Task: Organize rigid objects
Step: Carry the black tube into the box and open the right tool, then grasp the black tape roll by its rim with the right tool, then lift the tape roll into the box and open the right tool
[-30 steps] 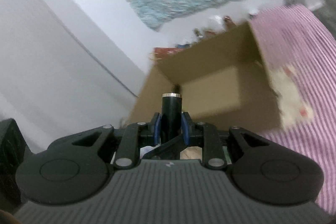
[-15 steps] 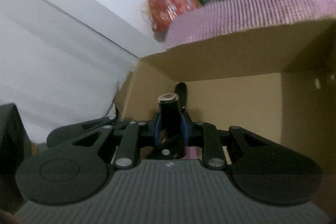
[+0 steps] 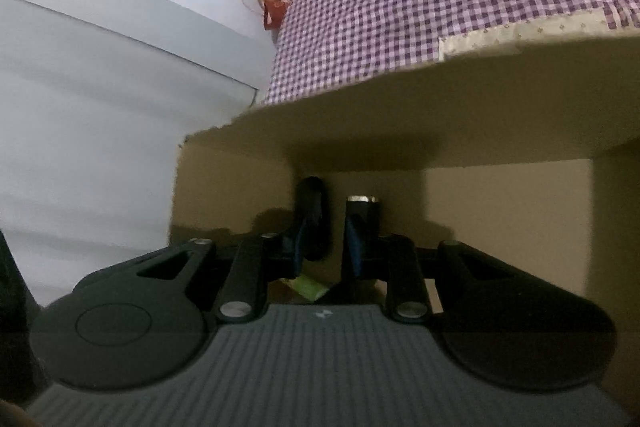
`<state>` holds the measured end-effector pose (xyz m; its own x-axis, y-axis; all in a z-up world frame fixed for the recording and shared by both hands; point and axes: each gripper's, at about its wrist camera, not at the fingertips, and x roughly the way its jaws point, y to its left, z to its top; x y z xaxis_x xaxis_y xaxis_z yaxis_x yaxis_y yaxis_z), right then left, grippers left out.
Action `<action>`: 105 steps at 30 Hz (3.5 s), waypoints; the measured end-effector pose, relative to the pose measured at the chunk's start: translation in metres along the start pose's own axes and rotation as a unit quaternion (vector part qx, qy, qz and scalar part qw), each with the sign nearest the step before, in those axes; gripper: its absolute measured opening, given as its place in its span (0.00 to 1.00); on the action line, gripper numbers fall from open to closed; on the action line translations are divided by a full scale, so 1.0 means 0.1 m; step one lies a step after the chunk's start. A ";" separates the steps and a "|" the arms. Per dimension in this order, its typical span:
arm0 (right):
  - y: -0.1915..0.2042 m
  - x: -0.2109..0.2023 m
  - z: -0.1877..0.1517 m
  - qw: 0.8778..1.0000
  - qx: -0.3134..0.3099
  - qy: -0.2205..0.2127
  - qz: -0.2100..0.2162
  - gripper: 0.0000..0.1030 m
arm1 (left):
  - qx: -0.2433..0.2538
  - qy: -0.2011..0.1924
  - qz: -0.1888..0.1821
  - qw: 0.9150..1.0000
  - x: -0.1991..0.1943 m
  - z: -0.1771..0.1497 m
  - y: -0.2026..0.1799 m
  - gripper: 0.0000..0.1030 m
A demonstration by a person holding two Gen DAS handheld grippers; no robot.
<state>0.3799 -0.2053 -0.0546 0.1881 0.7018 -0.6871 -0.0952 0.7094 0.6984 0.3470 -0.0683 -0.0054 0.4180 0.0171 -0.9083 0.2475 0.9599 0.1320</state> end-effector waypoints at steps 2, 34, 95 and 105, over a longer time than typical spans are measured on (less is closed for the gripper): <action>-0.01 -0.12 -0.01 1.000 -0.002 -0.010 0.007 0.24 | 0.000 -0.017 0.001 1.000 -0.12 -0.01 0.00 0.52; -0.78 -2.04 -3.23 0.978 -0.020 -0.206 0.027 0.43 | 0.032 -0.156 -0.089 0.983 -1.30 -2.36 -0.46 0.94; -0.56 -1.45 -3.47 0.968 -0.104 -0.180 -0.141 0.18 | 0.113 -0.171 -0.112 0.972 -0.92 -2.53 -1.16 0.65; 0.09 -1.97 -3.46 0.942 -0.168 -0.257 -0.132 0.18 | 0.115 -0.269 -0.080 0.953 -1.67 -2.40 -0.95 0.65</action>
<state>0.0039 -0.3146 0.0178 0.6892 0.4348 -0.5796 -0.2669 0.8960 0.3549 0.0444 -0.0949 0.0386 0.7316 -0.3286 -0.5973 0.5038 0.8509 0.1490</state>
